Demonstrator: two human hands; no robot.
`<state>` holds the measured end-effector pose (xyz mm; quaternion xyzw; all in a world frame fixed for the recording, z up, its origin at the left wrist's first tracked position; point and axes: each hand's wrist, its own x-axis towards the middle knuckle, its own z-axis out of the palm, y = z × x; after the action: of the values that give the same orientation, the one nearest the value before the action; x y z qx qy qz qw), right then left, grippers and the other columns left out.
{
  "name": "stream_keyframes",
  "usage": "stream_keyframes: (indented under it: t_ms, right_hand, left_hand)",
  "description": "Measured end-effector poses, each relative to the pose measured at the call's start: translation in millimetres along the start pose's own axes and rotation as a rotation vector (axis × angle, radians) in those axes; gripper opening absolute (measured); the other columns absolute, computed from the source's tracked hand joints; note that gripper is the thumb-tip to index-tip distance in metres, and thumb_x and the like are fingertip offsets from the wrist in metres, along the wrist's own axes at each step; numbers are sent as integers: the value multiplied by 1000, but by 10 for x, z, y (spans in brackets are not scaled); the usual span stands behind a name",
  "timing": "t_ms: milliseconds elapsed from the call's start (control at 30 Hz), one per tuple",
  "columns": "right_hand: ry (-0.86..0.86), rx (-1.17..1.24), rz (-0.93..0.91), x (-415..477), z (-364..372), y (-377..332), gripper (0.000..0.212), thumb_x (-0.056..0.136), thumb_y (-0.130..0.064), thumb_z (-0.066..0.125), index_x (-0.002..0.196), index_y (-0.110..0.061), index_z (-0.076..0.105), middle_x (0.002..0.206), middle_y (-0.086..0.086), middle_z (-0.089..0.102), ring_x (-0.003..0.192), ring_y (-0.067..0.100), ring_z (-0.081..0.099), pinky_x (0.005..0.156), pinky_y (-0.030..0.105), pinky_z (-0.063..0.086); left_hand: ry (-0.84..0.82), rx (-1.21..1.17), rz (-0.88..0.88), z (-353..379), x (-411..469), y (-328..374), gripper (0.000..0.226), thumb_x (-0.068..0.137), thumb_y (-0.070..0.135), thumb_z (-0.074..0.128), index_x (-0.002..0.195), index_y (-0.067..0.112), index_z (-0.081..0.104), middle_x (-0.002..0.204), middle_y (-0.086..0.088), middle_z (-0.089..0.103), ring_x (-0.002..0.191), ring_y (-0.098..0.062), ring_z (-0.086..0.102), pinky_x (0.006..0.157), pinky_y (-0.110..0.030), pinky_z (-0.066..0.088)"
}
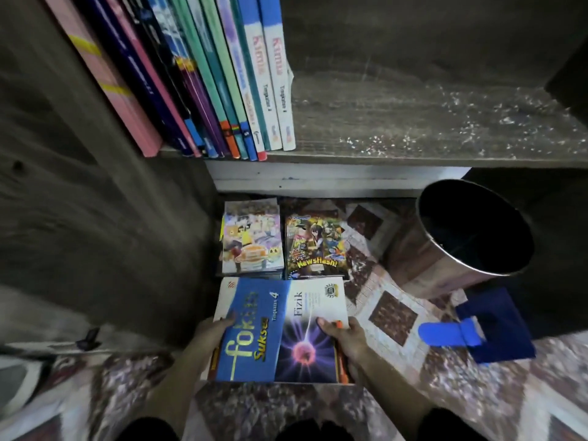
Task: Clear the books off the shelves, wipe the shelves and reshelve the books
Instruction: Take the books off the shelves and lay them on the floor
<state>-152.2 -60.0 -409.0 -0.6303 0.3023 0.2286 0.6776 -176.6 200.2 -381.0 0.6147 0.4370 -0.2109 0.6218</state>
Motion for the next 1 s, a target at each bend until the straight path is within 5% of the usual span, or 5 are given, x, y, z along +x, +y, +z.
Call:
stream_keyframes:
  t_ms: [467, 667, 733, 833, 1000]
  right_hand:
    - [14, -547, 43, 569, 187, 261, 30, 50, -17, 67, 77, -6, 65, 80, 17, 69, 86, 34, 66, 77, 44, 55]
    - [44, -911, 7, 233, 293, -31, 29, 89, -20, 61, 67, -21, 42, 96, 11, 64, 98, 27, 63, 73, 26, 43]
    - [37, -972, -20, 225, 316, -30, 15, 88, -25, 61, 81, -14, 54, 104, 10, 67, 99, 27, 64, 74, 24, 46]
    - [34, -946, -47, 230, 319, -50, 55, 78, -28, 69, 123, -10, 43, 116, 13, 57, 102, 31, 60, 85, 36, 52]
    - [58, -826, -83, 108, 239, -293, 58, 78, -19, 72, 128, -7, 45, 126, 16, 51, 109, 32, 56, 85, 29, 45]
  left_hand:
    - [184, 107, -28, -32, 434, -167, 31, 95, 15, 54, 119, -5, 55, 108, -24, 61, 91, -37, 59, 84, -47, 49]
    - [295, 270, 52, -11, 334, -71, 31, 90, 10, 53, 120, 1, 57, 116, -21, 61, 101, -39, 59, 84, -41, 49]
    - [301, 315, 113, 43, 259, 28, 35, 90, 5, 49, 125, 5, 53, 119, -19, 60, 104, -38, 58, 81, -38, 47]
    - [314, 366, 196, 162, 135, 183, 40, 90, 2, 47, 131, 5, 47, 126, -18, 56, 110, -37, 55, 83, -37, 46]
    - [184, 414, 266, 267, -35, 365, 46, 92, 11, 52, 137, 8, 45, 127, -13, 55, 95, -27, 59, 74, -30, 48]
